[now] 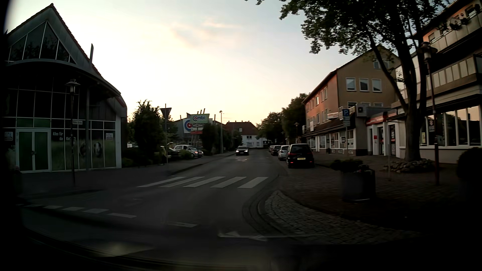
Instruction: Follow the waypoints while adhering to traffic rules and regulations
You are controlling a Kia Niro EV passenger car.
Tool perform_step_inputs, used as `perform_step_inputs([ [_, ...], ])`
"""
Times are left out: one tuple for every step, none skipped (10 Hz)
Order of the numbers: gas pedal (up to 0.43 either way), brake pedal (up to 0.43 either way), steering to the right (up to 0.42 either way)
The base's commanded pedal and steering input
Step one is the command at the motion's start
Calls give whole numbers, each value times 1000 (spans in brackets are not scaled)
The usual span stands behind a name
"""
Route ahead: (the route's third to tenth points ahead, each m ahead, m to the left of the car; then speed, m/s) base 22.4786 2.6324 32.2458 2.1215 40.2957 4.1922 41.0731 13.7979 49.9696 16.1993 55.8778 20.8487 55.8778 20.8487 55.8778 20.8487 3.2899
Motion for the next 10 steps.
perform_step_inputs([
  [20,6,-475],
  [20,6,-461],
  [20,6,-445],
  [20,6,-419],
  [20,6,-362],
  [20,6,-299],
  [20,6,-242],
  [20,6,-169],
  [28,6,-96],
  [28,6,-27],
])
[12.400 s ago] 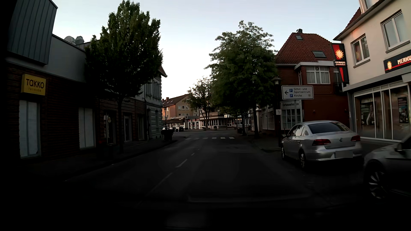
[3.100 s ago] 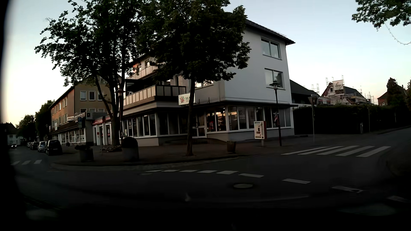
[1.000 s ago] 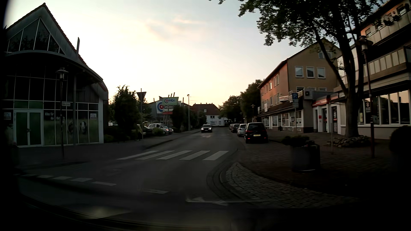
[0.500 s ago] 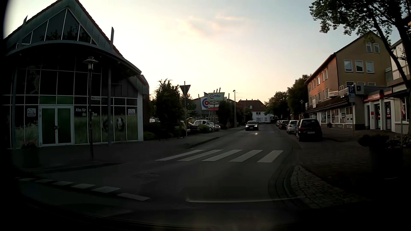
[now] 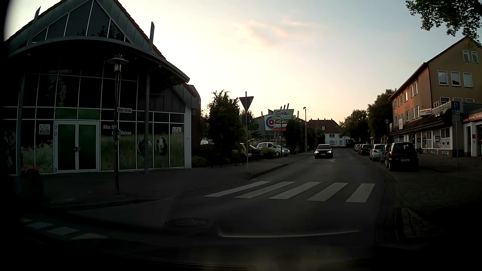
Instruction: Follow the waypoints while adhering to traffic rules and regulations
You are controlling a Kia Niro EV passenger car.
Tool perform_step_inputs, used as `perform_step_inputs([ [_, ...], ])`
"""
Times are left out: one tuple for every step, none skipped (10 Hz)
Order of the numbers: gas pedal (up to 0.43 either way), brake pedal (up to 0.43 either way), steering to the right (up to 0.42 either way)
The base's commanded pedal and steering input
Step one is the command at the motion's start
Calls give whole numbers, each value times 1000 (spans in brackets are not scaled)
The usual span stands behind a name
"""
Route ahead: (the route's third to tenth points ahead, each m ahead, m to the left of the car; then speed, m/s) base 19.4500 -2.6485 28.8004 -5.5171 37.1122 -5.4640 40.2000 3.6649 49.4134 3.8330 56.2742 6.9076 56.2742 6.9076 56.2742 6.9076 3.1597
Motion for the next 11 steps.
perform_step_inputs([
  [28,6,20],
  [28,6,70],
  [28,6,119],
  [39,6,151],
  [39,6,193],
  [47,6,222],
  [59,6,234],
  [79,6,247],
  [79,6,262],
  [79,6,271],
  [79,6,275],
])
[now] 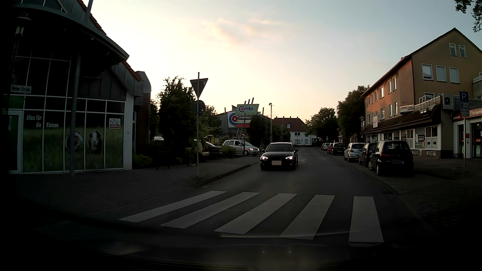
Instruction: Follow the waypoints while adhering to traffic rules and regulations
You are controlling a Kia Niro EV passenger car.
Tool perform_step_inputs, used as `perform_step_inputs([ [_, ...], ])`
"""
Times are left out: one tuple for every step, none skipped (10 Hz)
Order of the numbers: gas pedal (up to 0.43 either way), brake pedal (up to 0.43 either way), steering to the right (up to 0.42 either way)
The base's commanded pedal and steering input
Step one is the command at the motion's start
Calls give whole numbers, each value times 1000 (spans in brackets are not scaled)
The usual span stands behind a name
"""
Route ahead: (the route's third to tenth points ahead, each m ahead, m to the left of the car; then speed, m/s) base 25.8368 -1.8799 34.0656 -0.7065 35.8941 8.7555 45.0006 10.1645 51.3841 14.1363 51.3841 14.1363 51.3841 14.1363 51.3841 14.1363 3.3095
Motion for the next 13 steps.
perform_step_inputs([
  [79,6,275],
  [79,6,274],
  [87,6,270],
  [87,6,262],
  [98,6,251],
  [98,6,236],
  [98,6,211],
  [98,6,190],
  [110,6,169],
  [110,6,151],
  [118,6,139],
  [130,6,122],
  [130,6,108],
])
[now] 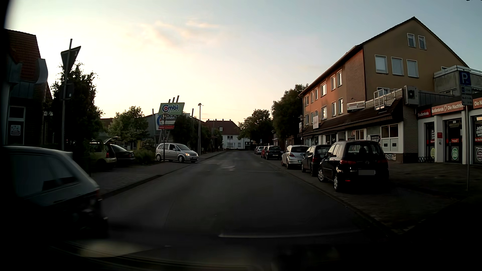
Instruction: Follow the waypoints while adhering to traffic rules and regulations
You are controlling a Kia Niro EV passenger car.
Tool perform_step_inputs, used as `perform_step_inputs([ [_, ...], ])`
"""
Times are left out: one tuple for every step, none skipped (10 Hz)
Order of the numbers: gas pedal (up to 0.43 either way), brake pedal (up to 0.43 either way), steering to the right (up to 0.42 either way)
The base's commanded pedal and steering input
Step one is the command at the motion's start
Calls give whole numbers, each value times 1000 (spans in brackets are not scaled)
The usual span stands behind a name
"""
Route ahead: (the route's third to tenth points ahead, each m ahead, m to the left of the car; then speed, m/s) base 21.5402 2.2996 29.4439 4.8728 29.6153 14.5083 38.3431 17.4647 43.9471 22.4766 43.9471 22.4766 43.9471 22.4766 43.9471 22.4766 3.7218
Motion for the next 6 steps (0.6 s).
perform_step_inputs([
  [138,6,97],
  [138,0,88],
  [138,0,70],
  [138,6,46],
  [138,6,27],
  [138,6,10],
])
